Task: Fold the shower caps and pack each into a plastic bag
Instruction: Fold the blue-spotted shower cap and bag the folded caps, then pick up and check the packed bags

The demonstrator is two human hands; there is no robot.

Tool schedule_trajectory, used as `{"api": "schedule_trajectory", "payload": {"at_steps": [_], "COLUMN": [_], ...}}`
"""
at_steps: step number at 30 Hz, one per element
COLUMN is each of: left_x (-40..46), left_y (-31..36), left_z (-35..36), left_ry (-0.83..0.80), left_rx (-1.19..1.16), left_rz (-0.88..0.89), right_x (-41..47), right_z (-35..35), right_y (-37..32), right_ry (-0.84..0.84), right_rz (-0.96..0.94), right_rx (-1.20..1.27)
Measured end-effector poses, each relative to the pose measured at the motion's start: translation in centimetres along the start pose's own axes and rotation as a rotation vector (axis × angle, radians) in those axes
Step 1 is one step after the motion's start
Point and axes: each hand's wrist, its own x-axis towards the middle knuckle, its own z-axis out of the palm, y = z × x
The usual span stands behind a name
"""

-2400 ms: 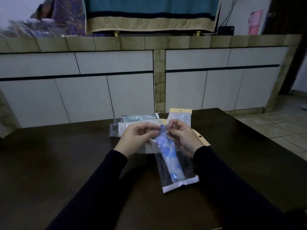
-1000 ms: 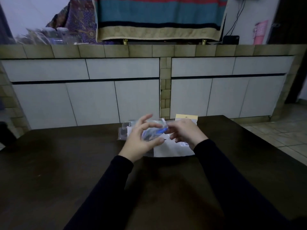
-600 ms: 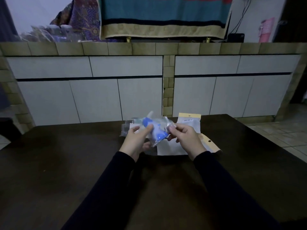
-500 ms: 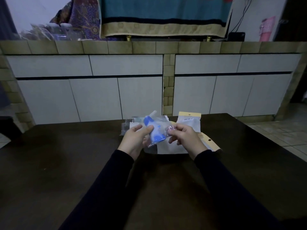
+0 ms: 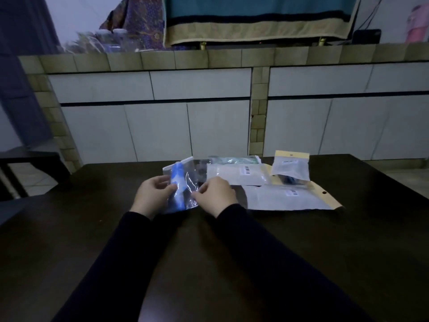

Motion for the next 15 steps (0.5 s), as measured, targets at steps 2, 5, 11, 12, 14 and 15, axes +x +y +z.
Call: {"api": "schedule_trajectory", "payload": {"at_steps": [2,5,11,12,14,15], "left_x": [0.8,1.8,2.7,2.3,1.3,0.4], "left_y": [-1.2,-2.4,-3.1,-2.7,-1.6,-0.8], "left_z": [-1.3,-2.7,-3.2,-2.8,-1.6,-0.7], "left_ry": [0.027,0.021,0.055,0.085,0.16,0.183], "left_rx": [0.181,0.407,0.566,0.582,0.622,0.593], "left_rz": [-0.011,-0.049,-0.068,-0.014,0.155,0.23], "right_x": [0.3,0.3,-0.4,-0.5,-0.7,-0.6], "right_z": [2.4,4.3,3.6,2.8,0.4,-1.0], "right_y": [-1.0,-2.4,-2.6,-2.4,-1.6,-1.0], "right_ry": [-0.04,-0.095,-0.057,-0.038,0.029,0.086], "right_rz": [-0.008,-0.042,-0.168,-0.194,-0.277,-0.316], "right_rx": [-0.056,-0.135,-0.215,-0.189,-0.137,-0.114]}}
